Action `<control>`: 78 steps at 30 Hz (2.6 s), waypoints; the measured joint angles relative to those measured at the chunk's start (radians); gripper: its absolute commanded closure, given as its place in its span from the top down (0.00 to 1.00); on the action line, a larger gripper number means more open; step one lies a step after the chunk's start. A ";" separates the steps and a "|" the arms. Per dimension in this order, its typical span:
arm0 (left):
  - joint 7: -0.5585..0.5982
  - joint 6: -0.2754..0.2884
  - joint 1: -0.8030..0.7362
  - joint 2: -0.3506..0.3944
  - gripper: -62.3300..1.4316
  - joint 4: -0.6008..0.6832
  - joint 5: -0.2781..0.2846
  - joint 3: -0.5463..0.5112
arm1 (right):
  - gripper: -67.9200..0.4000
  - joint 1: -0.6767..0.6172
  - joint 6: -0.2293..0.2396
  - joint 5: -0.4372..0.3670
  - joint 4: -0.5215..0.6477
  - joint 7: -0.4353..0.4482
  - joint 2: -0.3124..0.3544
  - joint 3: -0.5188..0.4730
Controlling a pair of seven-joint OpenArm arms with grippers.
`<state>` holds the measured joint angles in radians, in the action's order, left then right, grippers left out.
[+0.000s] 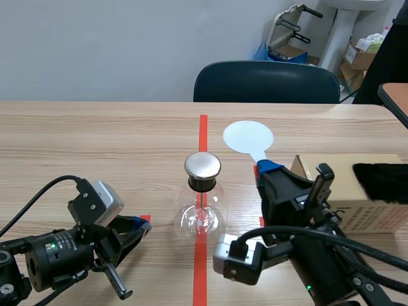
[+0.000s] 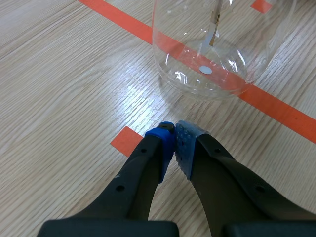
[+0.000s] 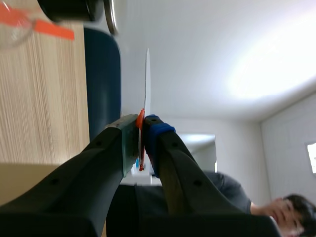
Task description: Do the electroscope experiment
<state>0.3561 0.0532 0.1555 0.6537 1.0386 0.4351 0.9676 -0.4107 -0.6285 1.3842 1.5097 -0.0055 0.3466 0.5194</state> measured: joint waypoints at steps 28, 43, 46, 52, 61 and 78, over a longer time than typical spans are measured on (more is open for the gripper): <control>0.000 0.000 0.000 0.000 0.09 0.000 0.000 0.000 | 0.02 0.000 0.000 0.004 0.000 0.248 0.000 0.000; -0.006 0.000 0.000 0.000 0.09 0.000 0.000 0.000 | 0.02 0.000 0.000 0.004 0.000 0.124 0.000 0.000; -0.006 0.000 0.000 0.000 0.09 0.000 0.000 0.000 | 0.02 0.000 0.000 0.003 0.000 0.041 0.000 0.000; -0.006 0.000 0.000 0.000 0.09 0.000 0.000 0.000 | 0.02 0.000 0.000 0.002 0.000 -0.137 0.000 0.000; -0.006 0.000 0.000 0.000 0.09 0.000 0.000 0.000 | 0.02 0.000 0.000 -0.001 0.000 -0.357 0.000 0.000; -0.006 0.000 0.000 0.000 0.09 0.000 0.000 0.000 | 0.02 0.000 0.000 -0.004 0.000 -0.472 0.000 0.000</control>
<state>0.3500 0.0532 0.1555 0.6537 1.0386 0.4351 0.9676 -0.4107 -0.6289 1.3800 1.5097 -0.4770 0.3462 0.5194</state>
